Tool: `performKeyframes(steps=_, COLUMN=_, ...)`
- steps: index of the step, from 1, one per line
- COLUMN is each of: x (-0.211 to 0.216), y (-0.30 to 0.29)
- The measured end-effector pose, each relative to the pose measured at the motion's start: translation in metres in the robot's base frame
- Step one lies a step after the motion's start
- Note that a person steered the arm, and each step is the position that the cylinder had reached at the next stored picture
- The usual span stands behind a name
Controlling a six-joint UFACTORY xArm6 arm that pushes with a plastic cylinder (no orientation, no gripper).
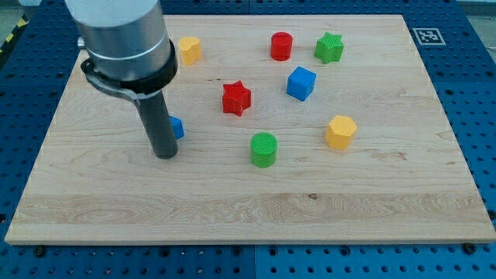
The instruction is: Move the triangle horizontally left to the red star
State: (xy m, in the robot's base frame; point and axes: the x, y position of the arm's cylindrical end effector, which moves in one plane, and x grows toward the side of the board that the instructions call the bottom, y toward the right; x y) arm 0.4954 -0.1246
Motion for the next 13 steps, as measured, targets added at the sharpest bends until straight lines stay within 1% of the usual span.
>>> performKeyframes(steps=1, x=-0.012, y=-0.016)
performKeyframes(steps=2, x=-0.013, y=-0.016)
performKeyframes(steps=6, x=-0.018, y=0.004)
performKeyframes(steps=7, x=-0.029, y=-0.013)
performKeyframes(steps=8, x=-0.05, y=-0.024)
performKeyframes(steps=9, x=-0.053, y=-0.022)
performKeyframes(steps=10, x=-0.041, y=-0.009)
performKeyframes(steps=11, x=-0.038, y=-0.006)
performKeyframes(steps=12, x=-0.042, y=0.017)
performKeyframes(steps=13, x=-0.054, y=0.02)
